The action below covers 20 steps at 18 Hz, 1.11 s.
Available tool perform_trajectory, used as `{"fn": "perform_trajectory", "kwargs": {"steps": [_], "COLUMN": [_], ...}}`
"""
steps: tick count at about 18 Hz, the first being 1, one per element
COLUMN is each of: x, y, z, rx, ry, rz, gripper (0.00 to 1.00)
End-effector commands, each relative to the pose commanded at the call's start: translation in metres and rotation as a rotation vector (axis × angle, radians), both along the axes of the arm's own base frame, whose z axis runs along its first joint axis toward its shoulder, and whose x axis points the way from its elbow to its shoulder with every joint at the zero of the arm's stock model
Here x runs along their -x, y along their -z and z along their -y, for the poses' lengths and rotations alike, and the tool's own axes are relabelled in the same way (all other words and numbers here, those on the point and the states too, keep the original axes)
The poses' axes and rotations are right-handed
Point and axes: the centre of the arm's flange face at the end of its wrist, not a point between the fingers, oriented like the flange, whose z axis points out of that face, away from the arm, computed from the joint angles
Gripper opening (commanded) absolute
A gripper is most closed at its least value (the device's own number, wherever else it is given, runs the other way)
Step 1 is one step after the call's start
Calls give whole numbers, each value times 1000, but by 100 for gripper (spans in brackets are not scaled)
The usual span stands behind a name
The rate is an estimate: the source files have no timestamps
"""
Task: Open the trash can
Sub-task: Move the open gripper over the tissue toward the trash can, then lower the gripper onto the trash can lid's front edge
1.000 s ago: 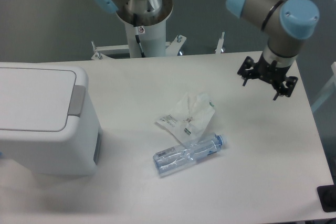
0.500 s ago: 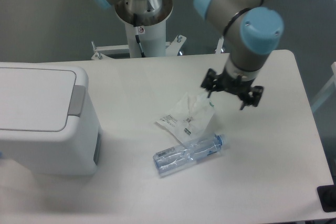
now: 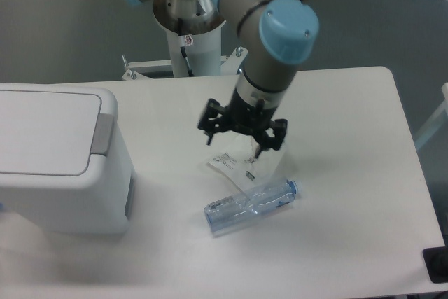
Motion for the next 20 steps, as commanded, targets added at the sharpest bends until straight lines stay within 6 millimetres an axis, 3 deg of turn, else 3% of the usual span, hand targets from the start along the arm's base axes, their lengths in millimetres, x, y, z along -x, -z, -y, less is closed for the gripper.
{"fn": "perform_trajectory", "kwargs": {"steps": [3, 6, 10, 20], "x": [-19, -38, -54, -86], "y": [-13, -26, -38, -22], "z": [-9, -40, -60, -75], "rx": [-28, -30, -30, 7], "ry": [-70, -100, -140, -117], "rz": [42, 52, 65, 88], "gripper": [100, 100, 100, 100]}}
